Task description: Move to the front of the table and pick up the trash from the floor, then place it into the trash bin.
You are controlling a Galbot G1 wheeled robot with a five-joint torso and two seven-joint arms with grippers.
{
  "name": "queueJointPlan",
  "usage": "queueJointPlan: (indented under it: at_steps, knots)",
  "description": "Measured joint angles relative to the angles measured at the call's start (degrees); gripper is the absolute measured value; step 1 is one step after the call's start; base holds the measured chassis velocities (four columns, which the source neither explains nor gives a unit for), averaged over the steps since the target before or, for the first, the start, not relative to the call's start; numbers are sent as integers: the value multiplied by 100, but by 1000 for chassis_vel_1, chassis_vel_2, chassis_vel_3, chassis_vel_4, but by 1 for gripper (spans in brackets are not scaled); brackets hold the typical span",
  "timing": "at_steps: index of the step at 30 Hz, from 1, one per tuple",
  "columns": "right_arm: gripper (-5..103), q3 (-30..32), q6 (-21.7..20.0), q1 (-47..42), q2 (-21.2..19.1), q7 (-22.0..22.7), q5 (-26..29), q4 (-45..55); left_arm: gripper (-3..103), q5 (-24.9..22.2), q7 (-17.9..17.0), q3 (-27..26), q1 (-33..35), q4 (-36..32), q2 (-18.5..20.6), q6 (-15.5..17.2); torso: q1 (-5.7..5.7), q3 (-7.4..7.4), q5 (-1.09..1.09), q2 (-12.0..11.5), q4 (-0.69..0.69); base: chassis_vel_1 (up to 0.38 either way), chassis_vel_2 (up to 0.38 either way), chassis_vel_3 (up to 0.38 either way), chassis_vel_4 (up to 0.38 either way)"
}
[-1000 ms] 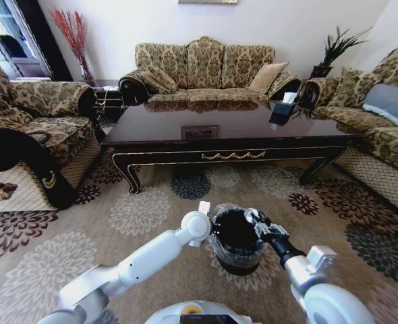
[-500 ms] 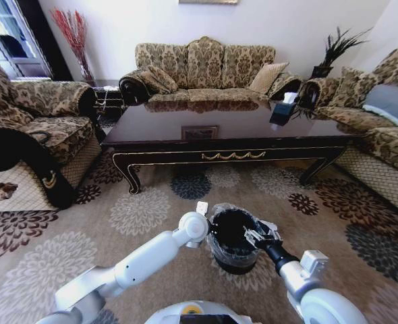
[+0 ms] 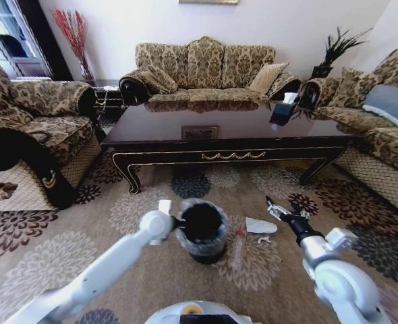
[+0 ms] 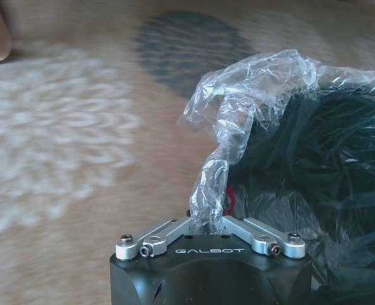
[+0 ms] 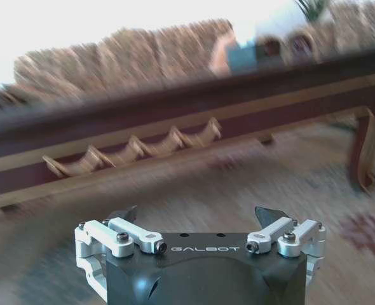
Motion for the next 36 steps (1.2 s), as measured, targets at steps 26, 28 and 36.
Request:
queueJointPlan:
  at_steps: [26, 28, 36]
  knots:
    - [100, -792, 688, 3369, 413, -118, 216, -6457, 0, 510, 200, -1035, 1504, -707, 484, 2, 0, 0, 3, 0, -2, 0, 0, 0, 0]
    - [100, -792, 691, 3441, 415, -126, 349, -6570, 0, 509, 190, -1035, 1511, -725, 515, 2, 0, 0, 3, 0, -2, 0, 0, 0, 0]
    - [76, -825, 691, 3477, 419, -167, 499, -6544, 0, 564, 172, -1035, 1521, -741, 493, 2, 0, 0, 2, 0, -1, 0, 0, 0, 0]
